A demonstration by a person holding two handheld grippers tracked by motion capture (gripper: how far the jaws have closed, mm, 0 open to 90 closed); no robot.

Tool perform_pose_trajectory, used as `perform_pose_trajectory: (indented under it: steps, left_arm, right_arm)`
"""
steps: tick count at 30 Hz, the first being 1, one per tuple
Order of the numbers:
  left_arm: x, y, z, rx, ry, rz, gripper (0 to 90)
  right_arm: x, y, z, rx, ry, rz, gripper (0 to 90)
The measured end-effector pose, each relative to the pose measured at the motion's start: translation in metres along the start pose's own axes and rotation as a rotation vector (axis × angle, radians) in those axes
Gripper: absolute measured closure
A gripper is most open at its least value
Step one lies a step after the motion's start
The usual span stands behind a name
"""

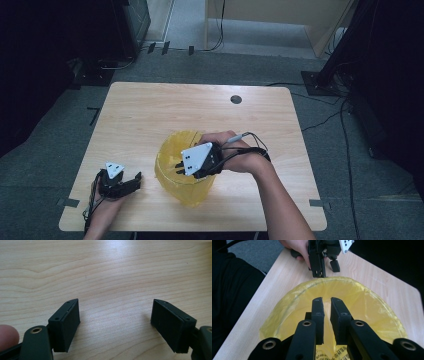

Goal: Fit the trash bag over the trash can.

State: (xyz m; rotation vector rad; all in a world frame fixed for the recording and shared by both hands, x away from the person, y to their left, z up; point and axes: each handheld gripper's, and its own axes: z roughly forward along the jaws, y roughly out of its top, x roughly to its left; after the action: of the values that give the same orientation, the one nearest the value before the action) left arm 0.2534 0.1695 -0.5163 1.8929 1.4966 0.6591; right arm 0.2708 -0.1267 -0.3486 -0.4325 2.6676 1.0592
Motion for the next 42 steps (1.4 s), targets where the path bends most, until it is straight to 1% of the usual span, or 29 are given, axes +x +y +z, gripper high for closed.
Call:
perform_pose_trajectory:
  steps: [2,6,8,10,12,13,14,16,18,20,23,27,29,31,32,34,36,38,41,42]
  left_arm:
    - [0.000,0.000,0.000,0.000,0.000,0.000,22.8]
    - [0.000,0.000,0.000,0.000,0.000,-0.001,22.8]
    - [0.000,0.000,0.000,0.000,0.000,-0.001,22.8]
    - [0.000,0.000,0.000,-0.002,0.001,-0.003,22.8]
    - [0.000,0.000,0.000,0.000,0.002,-0.002,22.8]
    - [0.000,0.000,0.000,-0.001,0.001,-0.003,22.8]
    - [0.000,0.000,0.000,0.000,0.001,-0.002,22.8]
    - [0.000,0.000,0.000,-0.001,0.002,-0.002,22.8]
    - [0.000,0.000,0.000,-0.001,0.002,-0.002,22.8]
    - [0.000,0.000,0.000,-0.001,0.002,-0.002,22.8]
    - [0.000,0.000,0.000,-0.002,0.002,-0.003,22.8]
    - [0.000,0.000,0.000,-0.002,0.002,-0.002,22.8]
    - [0.000,0.000,0.000,-0.001,0.002,-0.002,22.8]
    - [0.000,0.000,0.000,-0.002,0.002,-0.002,22.8]
    - [0.000,0.000,0.000,-0.002,0.002,-0.002,22.8]
    - [0.000,0.000,0.000,-0.001,0.002,-0.002,22.8]
    - [0.000,0.000,0.000,-0.002,0.002,-0.002,22.8]
    - [0.000,0.000,0.000,-0.002,0.002,-0.003,22.7]
    - [0.000,0.000,0.000,-0.002,0.002,-0.003,22.8]
    - [0.000,0.000,0.000,-0.001,0.002,-0.003,22.8]
  right_arm:
    - [0.004,-0.003,-0.003,0.001,-0.006,0.000,82.1]
    - [0.013,-0.011,-0.013,-0.013,-0.022,0.011,80.6]
    - [0.017,-0.017,-0.018,-0.033,-0.025,0.036,78.7]
    - [0.022,-0.021,-0.022,-0.059,-0.032,0.056,74.7]
    - [0.026,-0.027,-0.026,-0.097,-0.042,0.096,70.7]
    - [0.028,-0.029,-0.028,-0.111,-0.049,0.120,70.1]
    - [0.029,-0.031,-0.029,-0.125,-0.055,0.133,67.9]
    - [0.033,-0.037,-0.033,-0.170,-0.082,0.164,61.0]
    - [0.036,-0.042,-0.036,-0.211,-0.096,0.216,55.3]
    - [0.040,-0.047,-0.038,-0.236,-0.118,0.250,50.2]
    - [0.045,-0.056,-0.039,-0.277,-0.138,0.287,43.3]
    - [0.052,-0.070,-0.040,-0.371,-0.165,0.387,33.1]
    - [0.054,-0.077,-0.041,-0.389,-0.196,0.419,29.6]
    - [0.057,-0.084,-0.042,-0.409,-0.237,0.479,25.9]
    - [0.058,-0.087,-0.043,-0.412,-0.255,0.499,23.8]
    - [0.060,-0.092,-0.044,-0.421,-0.298,0.528,17.6]
    - [0.064,-0.097,-0.046,-0.434,-0.366,0.562,15.5]
    - [0.068,-0.102,-0.048,-0.443,-0.438,0.575,13.4]
    - [0.070,-0.110,-0.048,-0.420,-0.481,0.629,9.1]
    - [0.071,-0.113,-0.047,-0.401,-0.496,0.646,7.8]
